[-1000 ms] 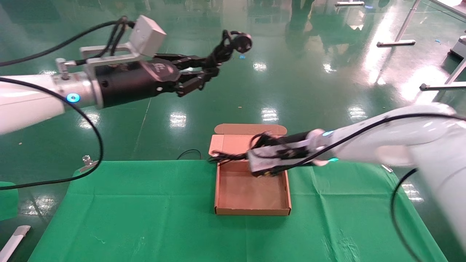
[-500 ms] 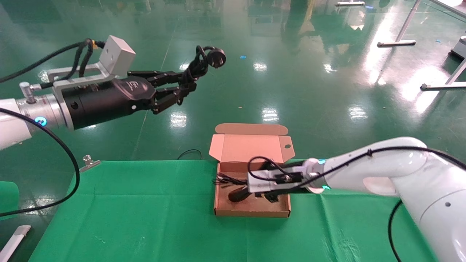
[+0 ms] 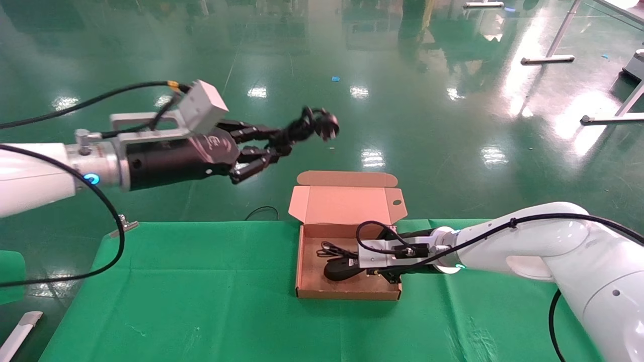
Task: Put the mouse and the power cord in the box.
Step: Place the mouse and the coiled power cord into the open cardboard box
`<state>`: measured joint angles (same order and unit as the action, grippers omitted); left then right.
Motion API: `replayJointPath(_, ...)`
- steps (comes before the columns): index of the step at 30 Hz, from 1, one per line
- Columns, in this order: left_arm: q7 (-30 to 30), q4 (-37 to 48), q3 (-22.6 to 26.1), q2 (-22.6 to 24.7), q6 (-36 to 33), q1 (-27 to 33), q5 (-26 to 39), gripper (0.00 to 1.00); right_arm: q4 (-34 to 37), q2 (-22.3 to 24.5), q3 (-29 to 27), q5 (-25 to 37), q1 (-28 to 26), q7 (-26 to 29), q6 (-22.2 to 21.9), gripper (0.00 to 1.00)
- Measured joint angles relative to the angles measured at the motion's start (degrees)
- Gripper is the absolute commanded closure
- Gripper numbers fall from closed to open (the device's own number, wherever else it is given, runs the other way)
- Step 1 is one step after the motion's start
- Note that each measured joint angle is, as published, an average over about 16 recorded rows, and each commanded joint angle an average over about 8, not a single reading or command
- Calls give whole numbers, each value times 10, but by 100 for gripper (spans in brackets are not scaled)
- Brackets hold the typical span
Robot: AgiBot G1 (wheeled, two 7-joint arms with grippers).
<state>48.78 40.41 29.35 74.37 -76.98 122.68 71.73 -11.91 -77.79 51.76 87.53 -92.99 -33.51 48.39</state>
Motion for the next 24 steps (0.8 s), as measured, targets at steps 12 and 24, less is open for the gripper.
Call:
replayJointPath(12, -24, -89, 13, 29, 61, -18, 58, 100, -8, 8, 19, 0, -9, -38, -25, 0)
replayJointPath(24, -161, -357, -12, 49, 138, -151, 169, 100, 4, 73, 41, 28, -109, -111, 46, 0)
